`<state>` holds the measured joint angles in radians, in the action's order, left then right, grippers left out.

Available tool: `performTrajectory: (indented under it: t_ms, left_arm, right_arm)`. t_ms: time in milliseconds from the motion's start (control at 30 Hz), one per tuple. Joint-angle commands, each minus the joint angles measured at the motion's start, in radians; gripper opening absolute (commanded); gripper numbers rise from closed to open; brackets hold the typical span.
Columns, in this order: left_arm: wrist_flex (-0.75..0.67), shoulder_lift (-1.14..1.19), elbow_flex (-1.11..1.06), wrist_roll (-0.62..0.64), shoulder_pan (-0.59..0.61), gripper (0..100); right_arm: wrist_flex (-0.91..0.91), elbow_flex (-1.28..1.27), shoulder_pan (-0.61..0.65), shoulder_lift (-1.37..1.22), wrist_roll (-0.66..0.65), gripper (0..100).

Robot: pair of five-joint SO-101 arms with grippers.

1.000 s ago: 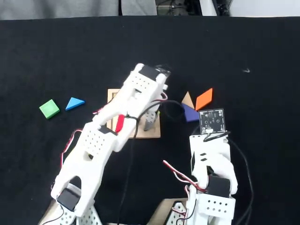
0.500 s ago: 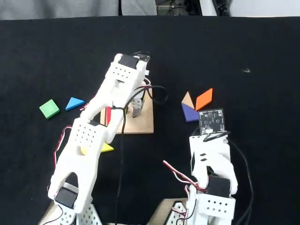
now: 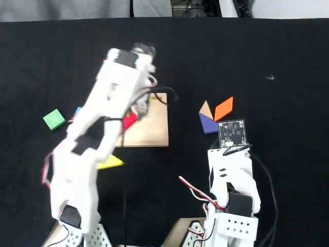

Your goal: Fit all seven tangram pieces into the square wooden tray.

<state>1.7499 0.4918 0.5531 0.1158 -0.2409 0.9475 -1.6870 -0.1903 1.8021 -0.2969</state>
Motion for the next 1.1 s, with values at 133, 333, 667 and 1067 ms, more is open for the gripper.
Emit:
performTrajectory:
  t_ms: [133,333,667,1067]
  left_arm:
    - [0.009,-0.638,-0.318,-0.009,0.151,12]
    - [-0.046,-0.928,-0.657,-0.1,0.361,12]
    - [-0.525,-0.993,-1.268,-0.226,0.697,12]
    - [-0.859,-1.0,-1.535,-0.081,0.699,12]
  right_arm:
    - [-0.034,0.002,0.012,0.093,-0.003,15.6]
    - [-0.025,0.008,0.006,0.093,-0.008,15.6]
    - [0.163,0.285,0.014,0.045,-0.094,15.5]
    - [0.259,0.886,0.015,-0.786,-0.074,15.9]
